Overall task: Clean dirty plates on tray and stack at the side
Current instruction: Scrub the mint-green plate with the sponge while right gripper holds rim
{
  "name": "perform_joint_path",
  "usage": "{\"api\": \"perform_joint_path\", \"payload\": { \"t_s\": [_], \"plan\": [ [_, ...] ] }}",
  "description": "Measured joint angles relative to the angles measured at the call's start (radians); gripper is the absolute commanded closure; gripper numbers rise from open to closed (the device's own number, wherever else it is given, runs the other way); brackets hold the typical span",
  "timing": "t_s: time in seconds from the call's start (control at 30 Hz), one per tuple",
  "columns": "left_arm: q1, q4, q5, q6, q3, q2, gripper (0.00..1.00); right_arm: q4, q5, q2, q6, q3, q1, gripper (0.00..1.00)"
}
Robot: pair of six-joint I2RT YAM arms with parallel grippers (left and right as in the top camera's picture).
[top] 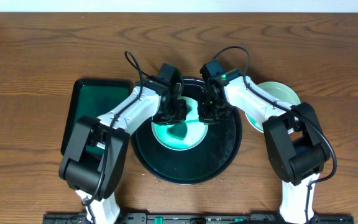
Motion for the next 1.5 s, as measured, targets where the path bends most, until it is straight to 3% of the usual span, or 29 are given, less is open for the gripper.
{"api": "perform_joint_path", "payload": {
  "t_s": [0.17, 0.27, 0.4, 0.57, 0.73, 0.83, 0.97, 1.07, 1.2, 1.33, 1.5],
  "plan": [
    [-0.025, -0.188, -0.305, -0.174, 0.040, -0.001, 0.93, 0.002, -0.003, 0.000, -0.003, 0.000, 0.000, 0.99],
    [-0.029, -0.231, -0.388, -0.235, 0.042, -0.002, 0.93, 0.015, -0.023, 0.003, -0.004, 0.000, 0.003, 0.99],
    [-0.025, -0.202, -0.335, -0.190, 0.040, -0.002, 0.92, 0.016, -0.033, 0.003, -0.004, 0.000, 0.003, 0.99],
    [0.005, -0.101, -0.088, 0.003, 0.030, -0.001, 0.93, 0.016, -0.034, 0.004, -0.004, 0.000, 0.003, 0.99],
    [-0.003, 0.005, 0.079, 0.076, 0.023, 0.010, 0.93, 0.015, -0.035, 0.004, -0.007, 0.000, 0.003, 0.99],
    [-0.008, 0.030, 0.064, 0.040, 0.022, 0.011, 0.93, 0.015, -0.035, 0.004, -0.007, 0.000, 0.003, 0.99],
    [-0.008, 0.013, -0.071, -0.087, 0.025, 0.010, 0.93, 0.014, -0.037, 0.004, -0.007, 0.000, 0.003, 0.99],
    [-0.004, -0.084, -0.235, -0.198, 0.040, 0.003, 0.93, 0.014, -0.038, 0.004, -0.007, 0.000, 0.003, 0.99],
    [-0.004, -0.214, -0.348, -0.275, 0.047, 0.002, 0.93, 0.017, -0.040, 0.004, -0.007, 0.000, 0.003, 0.99],
    [-0.034, -0.224, -0.356, -0.291, 0.041, 0.002, 0.93, 0.019, -0.040, 0.004, -0.008, 0.000, 0.003, 0.99],
    [-0.050, -0.150, -0.212, -0.200, 0.025, 0.002, 0.93, 0.010, -0.038, 0.004, -0.007, 0.000, 0.003, 0.99]
  ]
}}
